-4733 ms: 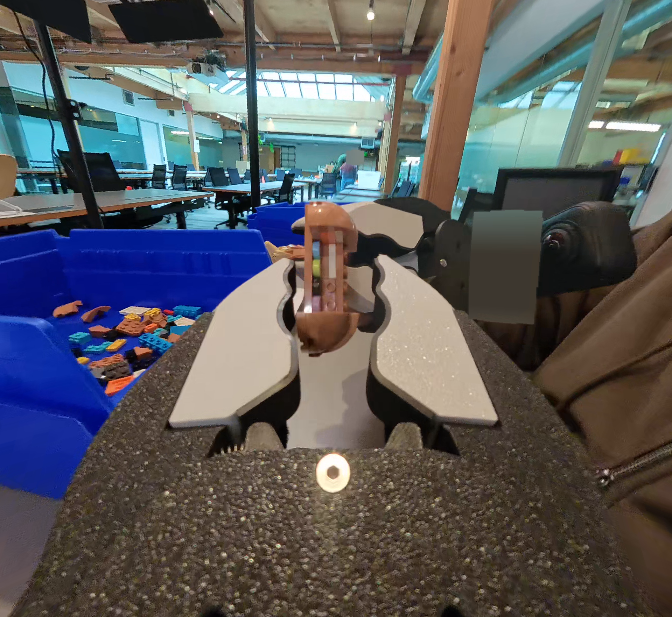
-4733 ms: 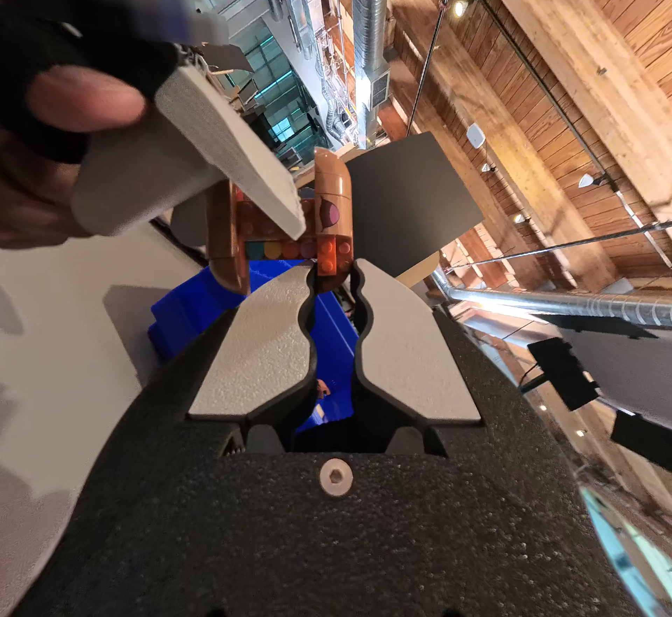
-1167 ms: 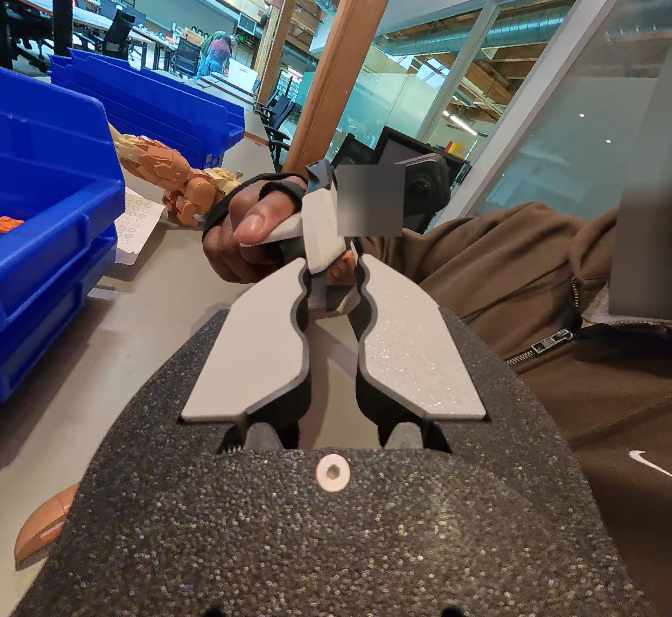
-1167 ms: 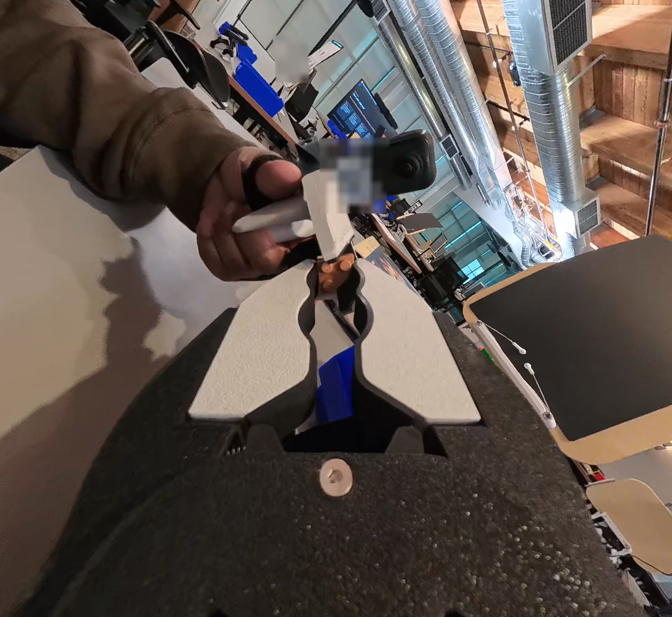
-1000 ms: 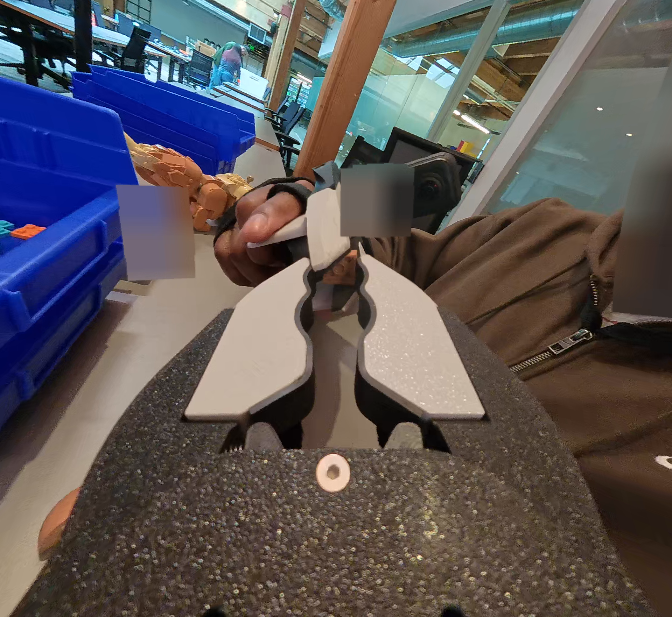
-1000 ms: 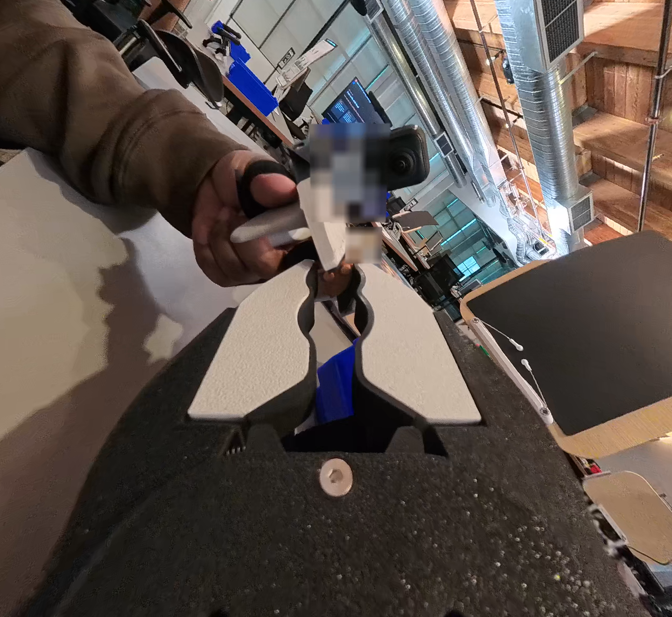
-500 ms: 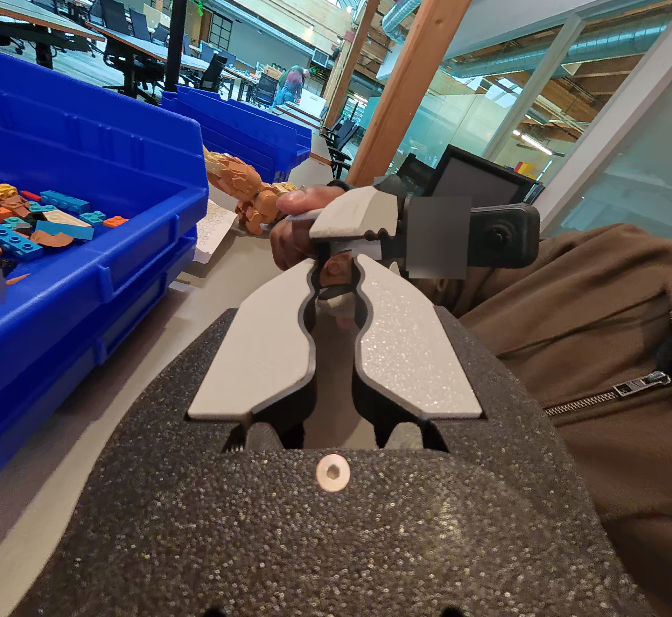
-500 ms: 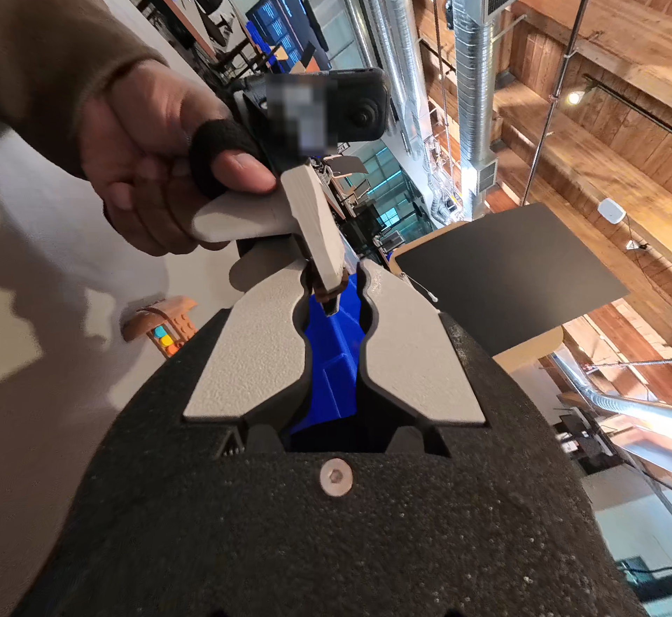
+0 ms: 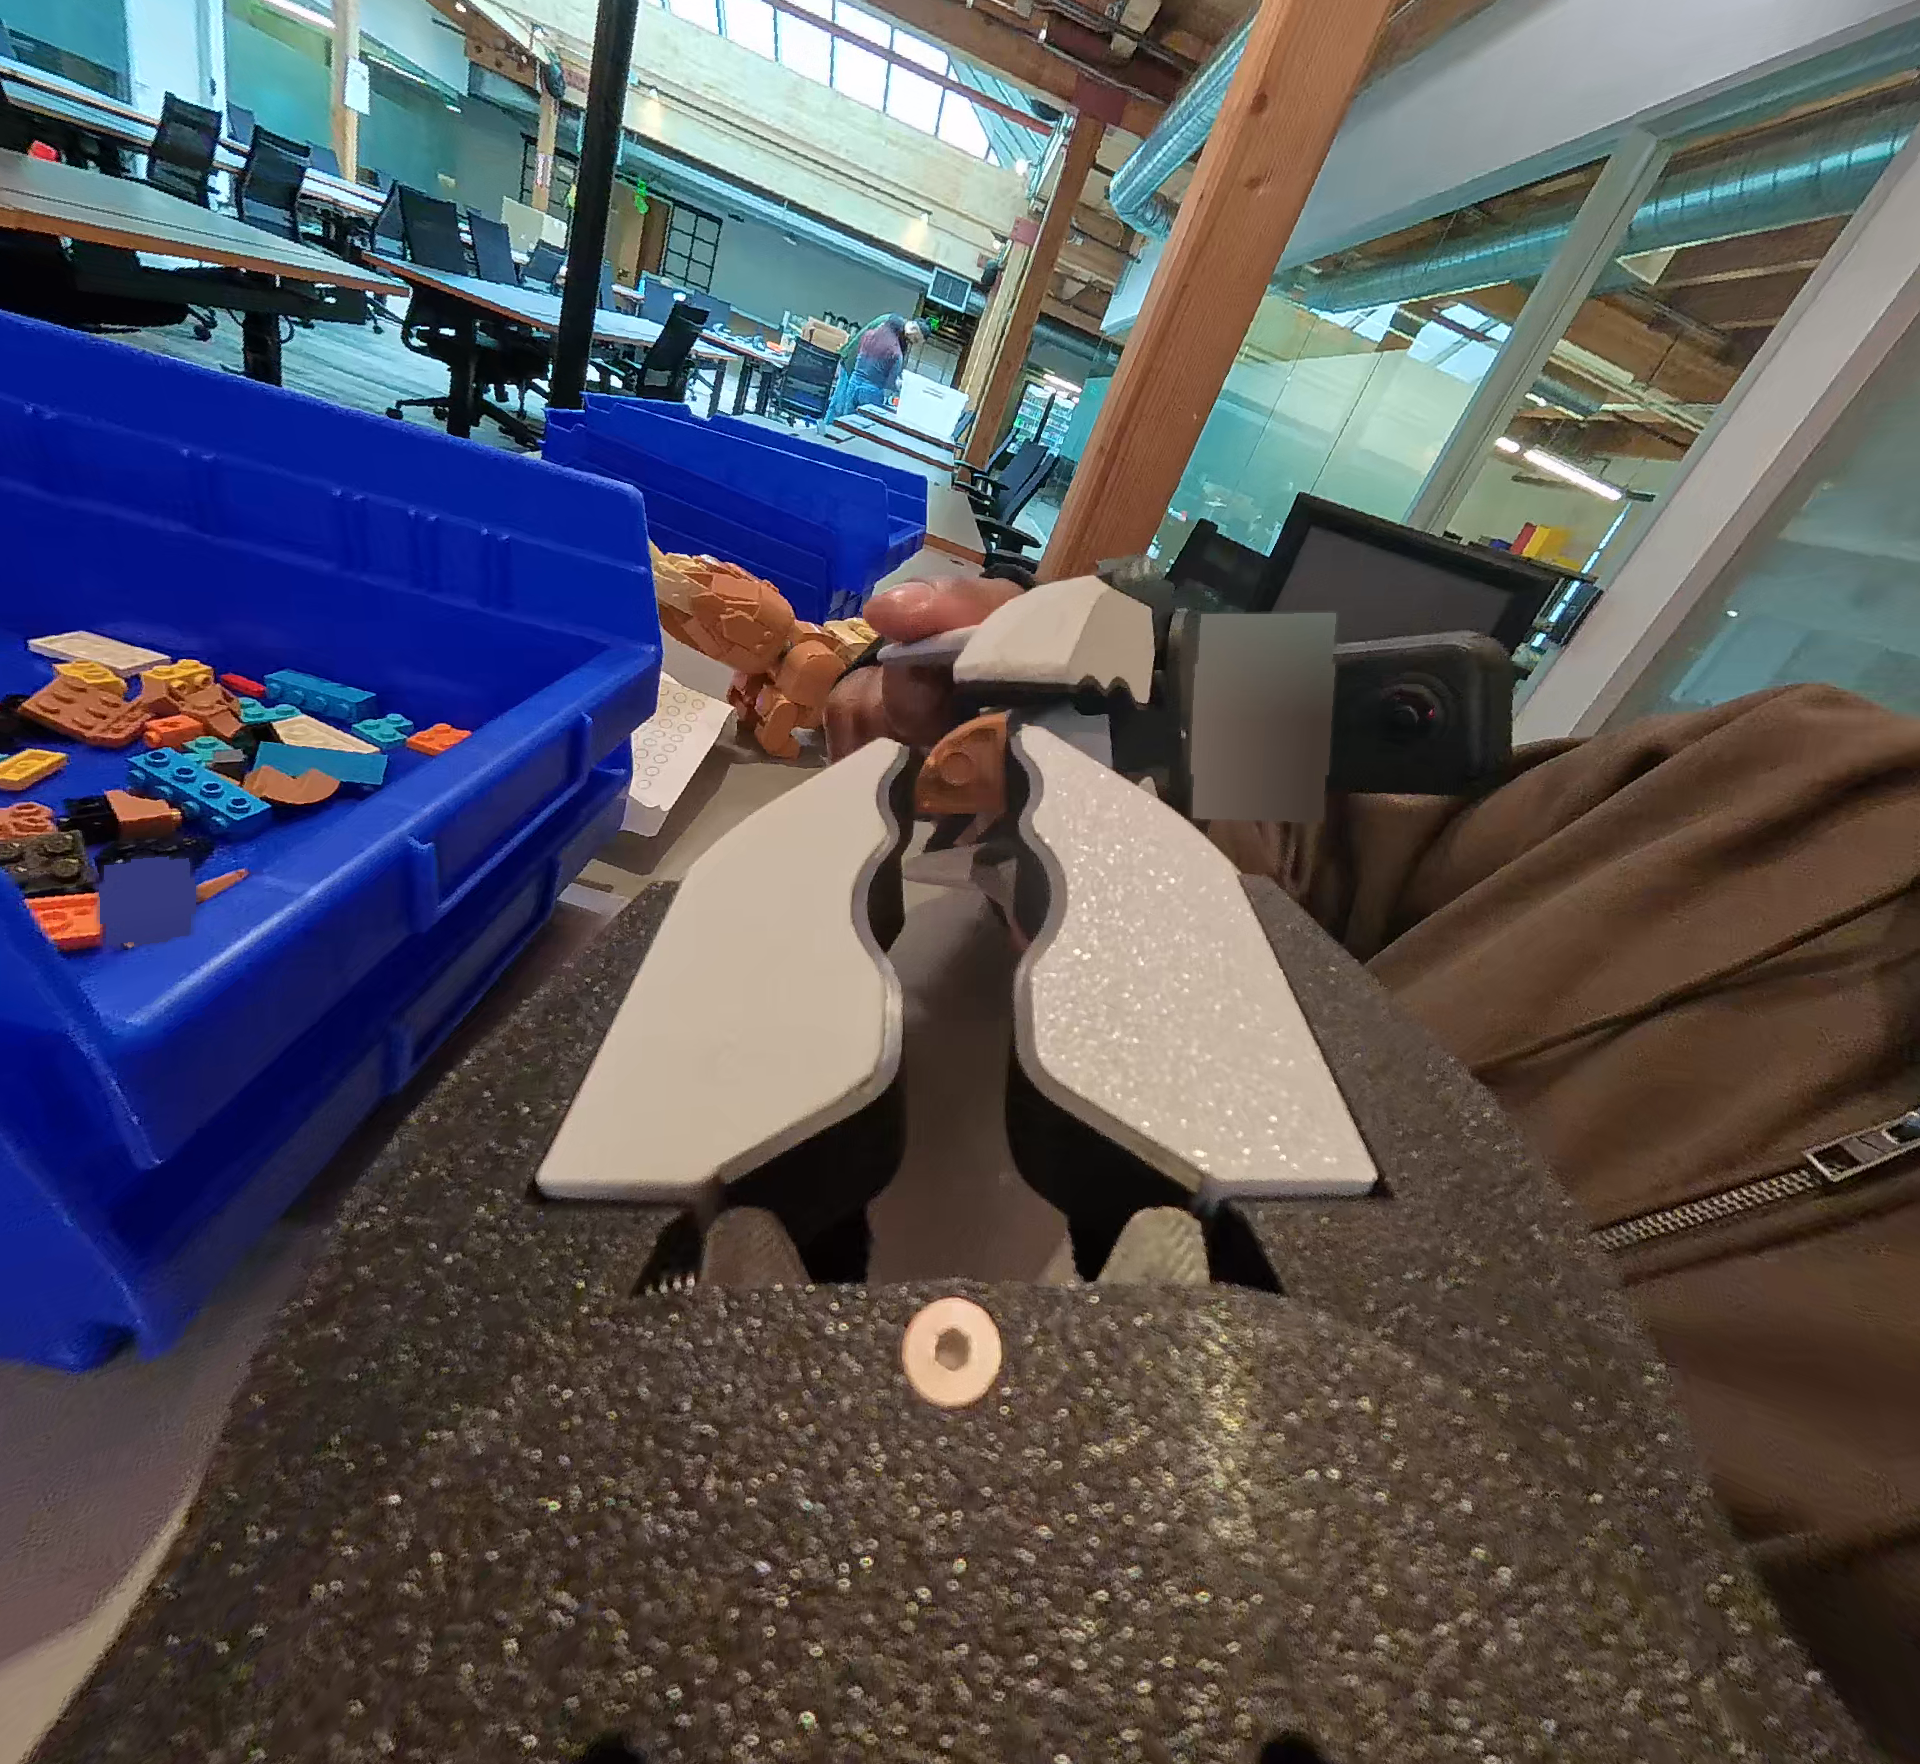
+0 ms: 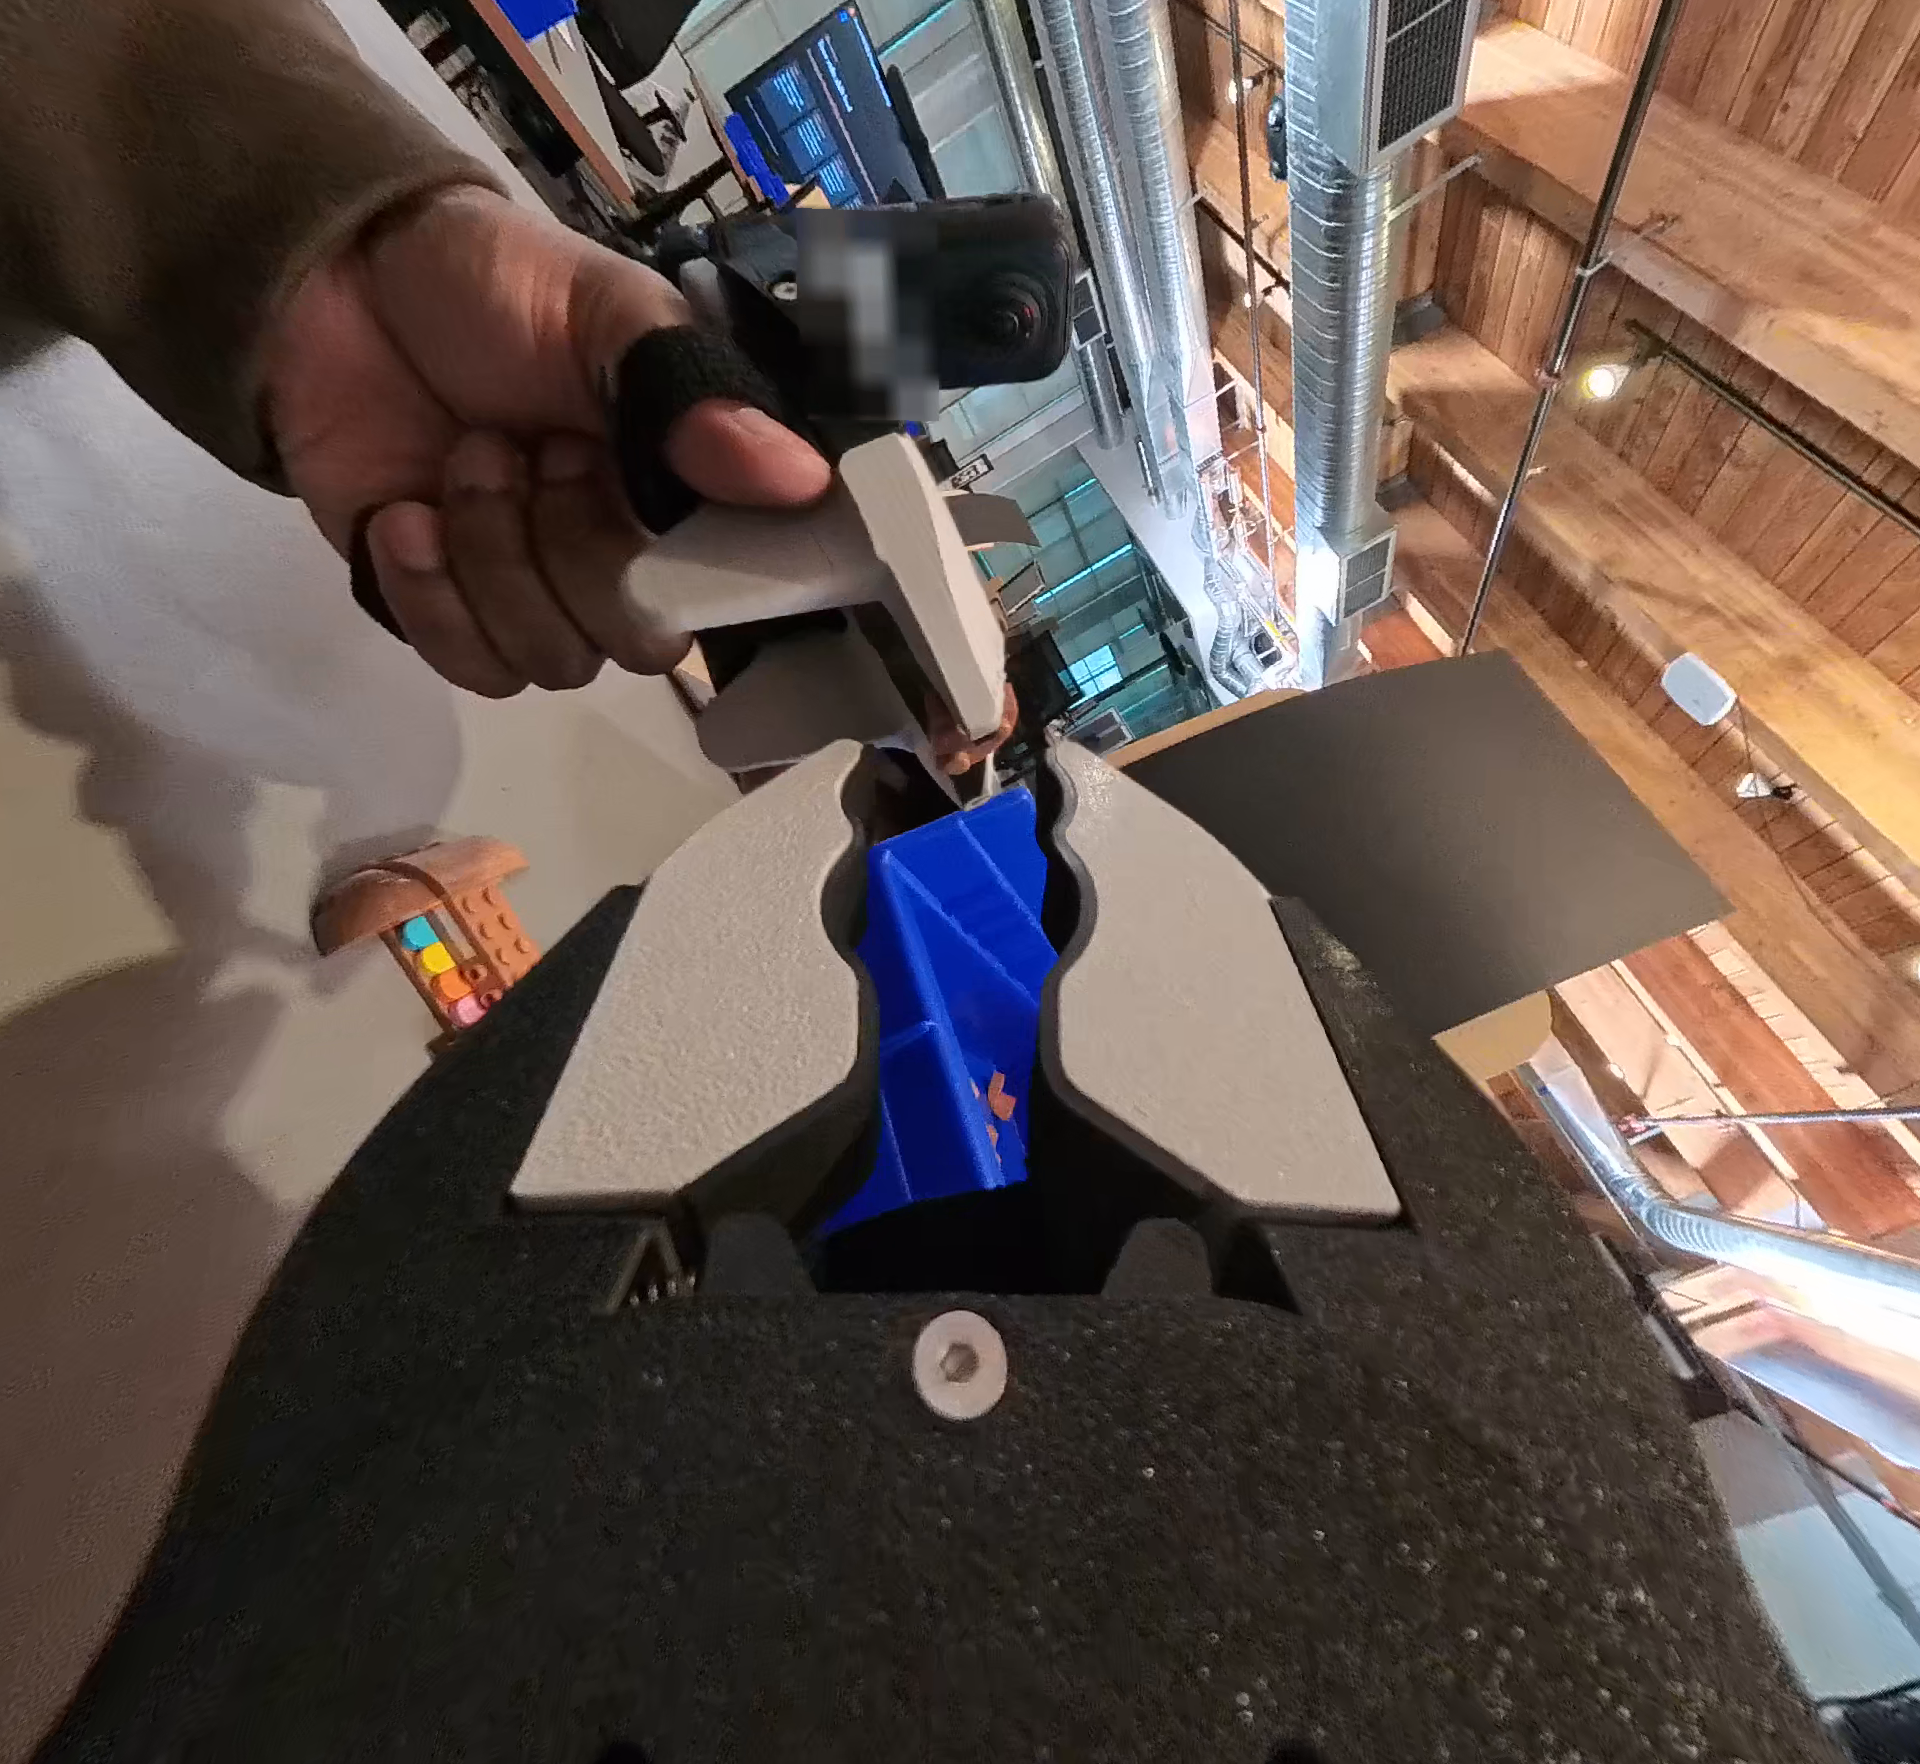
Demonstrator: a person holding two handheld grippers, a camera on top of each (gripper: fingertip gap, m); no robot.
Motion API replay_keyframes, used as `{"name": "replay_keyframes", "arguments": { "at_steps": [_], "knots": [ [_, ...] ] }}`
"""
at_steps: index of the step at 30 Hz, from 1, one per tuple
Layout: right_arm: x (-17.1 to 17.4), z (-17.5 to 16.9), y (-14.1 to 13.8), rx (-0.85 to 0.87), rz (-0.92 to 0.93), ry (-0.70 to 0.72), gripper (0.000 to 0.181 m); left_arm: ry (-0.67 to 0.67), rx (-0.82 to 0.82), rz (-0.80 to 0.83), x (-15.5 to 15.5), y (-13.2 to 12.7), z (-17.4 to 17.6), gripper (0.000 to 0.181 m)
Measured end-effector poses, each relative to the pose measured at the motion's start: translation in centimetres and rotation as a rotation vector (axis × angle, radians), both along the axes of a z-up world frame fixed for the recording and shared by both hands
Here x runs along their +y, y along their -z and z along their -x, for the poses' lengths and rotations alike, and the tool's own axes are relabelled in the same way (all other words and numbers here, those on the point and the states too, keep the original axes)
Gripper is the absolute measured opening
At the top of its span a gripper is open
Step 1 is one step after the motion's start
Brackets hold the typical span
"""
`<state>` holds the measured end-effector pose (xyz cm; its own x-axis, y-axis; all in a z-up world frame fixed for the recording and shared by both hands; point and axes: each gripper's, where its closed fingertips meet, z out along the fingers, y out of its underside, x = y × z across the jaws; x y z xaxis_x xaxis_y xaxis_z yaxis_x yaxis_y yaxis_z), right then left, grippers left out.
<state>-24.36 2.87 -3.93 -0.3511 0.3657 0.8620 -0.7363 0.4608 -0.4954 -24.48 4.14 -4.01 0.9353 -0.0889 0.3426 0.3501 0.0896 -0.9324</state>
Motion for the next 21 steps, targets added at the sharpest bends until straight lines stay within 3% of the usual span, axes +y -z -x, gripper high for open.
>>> {"name": "replay_keyframes", "arguments": {
  "at_steps": [10,21],
  "knots": [
    [-0.2,-1.2,-0.4,-0.08,0.035,-0.107,0.029,0.047,0.088,0.026,0.4,0.3,-1.3,0.017],
    [-0.5,-1.3,0.1,-0.032,-0.013,-0.094,0.016,0.079,0.111,0.042,0.6,0.5,-2.0,0.017]
  ]
}}
